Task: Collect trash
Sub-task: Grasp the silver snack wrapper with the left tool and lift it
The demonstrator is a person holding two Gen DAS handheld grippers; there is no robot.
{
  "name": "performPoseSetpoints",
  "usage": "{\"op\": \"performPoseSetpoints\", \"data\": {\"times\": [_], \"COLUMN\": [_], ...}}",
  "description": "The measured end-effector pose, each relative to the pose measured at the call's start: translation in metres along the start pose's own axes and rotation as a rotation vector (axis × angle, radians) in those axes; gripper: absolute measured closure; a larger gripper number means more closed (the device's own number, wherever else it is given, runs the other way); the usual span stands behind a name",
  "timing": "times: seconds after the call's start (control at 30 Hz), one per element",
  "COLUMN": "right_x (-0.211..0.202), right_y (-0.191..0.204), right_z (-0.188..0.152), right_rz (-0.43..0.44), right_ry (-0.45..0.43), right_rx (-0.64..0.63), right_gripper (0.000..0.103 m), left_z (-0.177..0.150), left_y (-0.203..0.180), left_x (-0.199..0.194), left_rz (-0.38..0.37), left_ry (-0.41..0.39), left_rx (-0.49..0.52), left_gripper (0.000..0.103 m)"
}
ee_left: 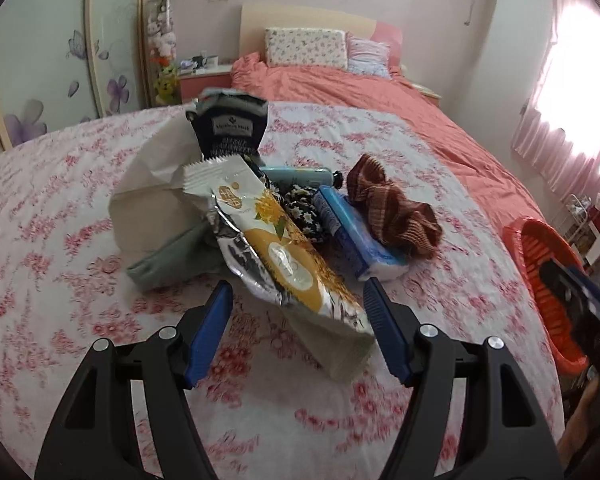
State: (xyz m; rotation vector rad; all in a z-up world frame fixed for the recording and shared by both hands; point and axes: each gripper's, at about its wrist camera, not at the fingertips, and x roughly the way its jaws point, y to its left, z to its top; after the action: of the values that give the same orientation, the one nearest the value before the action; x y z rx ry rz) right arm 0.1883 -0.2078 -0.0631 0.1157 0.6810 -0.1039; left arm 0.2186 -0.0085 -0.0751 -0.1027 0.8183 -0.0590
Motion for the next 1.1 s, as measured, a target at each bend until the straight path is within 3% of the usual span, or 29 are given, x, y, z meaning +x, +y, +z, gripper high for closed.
{"op": "performPoseSetpoints", "data": {"times": [0.2,0.33,0.57,0.77,1.1], "right_x": [0.009,0.014,0.02,0.029,0.034], "right_y": [0.012,0.02,0.04,0.063,0.089], "right_z": [-0.007,-0.008,-0.008,-0.003,0.012], "right_rz": [0.001,0.008,0.037,0.075,0.115], "right_ry": [0.032,0.041,0.052,0.052,0.034], "right_rx": [-0.022,-0.035,-0.059,-0.078,-0.076], "right_gripper": [0.043,0.043,0.043,0.043,0.043], "left_z": [-0.002,-0.003,-0.005,-0.013,0.0], "left_y": [0.008,0.019,0.064,0.1,0.149], "left_x": [0.015,0.006,-0.01,-0.024,-0.005], "left_rz": [-0.037,-0.051,-0.068,-0.018,0.03], "left_ry": [0.055,0.04,0.032,0.023,0.068], "left_rx": [-0.055,-0.041,-0.053,-0.043,-0.124], "left_gripper": [0.064,0.073,0.078,0.078,0.075]}}
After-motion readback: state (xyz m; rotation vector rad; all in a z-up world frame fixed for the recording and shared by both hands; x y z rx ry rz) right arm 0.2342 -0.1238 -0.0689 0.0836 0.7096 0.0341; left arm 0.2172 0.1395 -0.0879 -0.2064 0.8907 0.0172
